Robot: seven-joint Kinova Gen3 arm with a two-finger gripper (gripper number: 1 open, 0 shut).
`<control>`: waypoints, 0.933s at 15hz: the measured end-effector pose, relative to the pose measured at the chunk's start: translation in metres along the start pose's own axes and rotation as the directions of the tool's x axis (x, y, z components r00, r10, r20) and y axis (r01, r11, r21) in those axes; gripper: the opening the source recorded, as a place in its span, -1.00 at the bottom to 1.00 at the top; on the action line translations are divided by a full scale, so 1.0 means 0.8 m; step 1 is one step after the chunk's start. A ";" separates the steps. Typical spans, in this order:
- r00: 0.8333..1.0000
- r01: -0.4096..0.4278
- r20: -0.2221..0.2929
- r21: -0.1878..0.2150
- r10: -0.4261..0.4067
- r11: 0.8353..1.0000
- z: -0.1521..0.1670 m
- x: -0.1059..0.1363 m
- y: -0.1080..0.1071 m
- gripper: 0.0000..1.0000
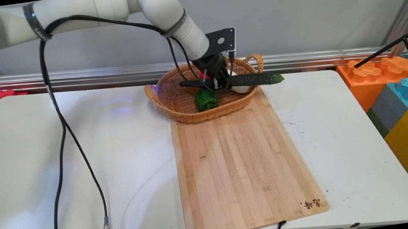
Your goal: Place the picked object on the cutting board
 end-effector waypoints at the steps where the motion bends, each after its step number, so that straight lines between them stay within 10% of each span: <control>1: 1.000 0.004 -0.004 0.004 -0.004 1.000 -0.006 0.002 0.001 -1.00; 8: 0.997 0.057 -0.052 0.063 -0.054 0.996 -0.097 0.044 0.027 -1.00; 14: 0.977 0.209 -0.027 -0.046 -0.210 0.977 -0.145 0.074 0.098 -1.00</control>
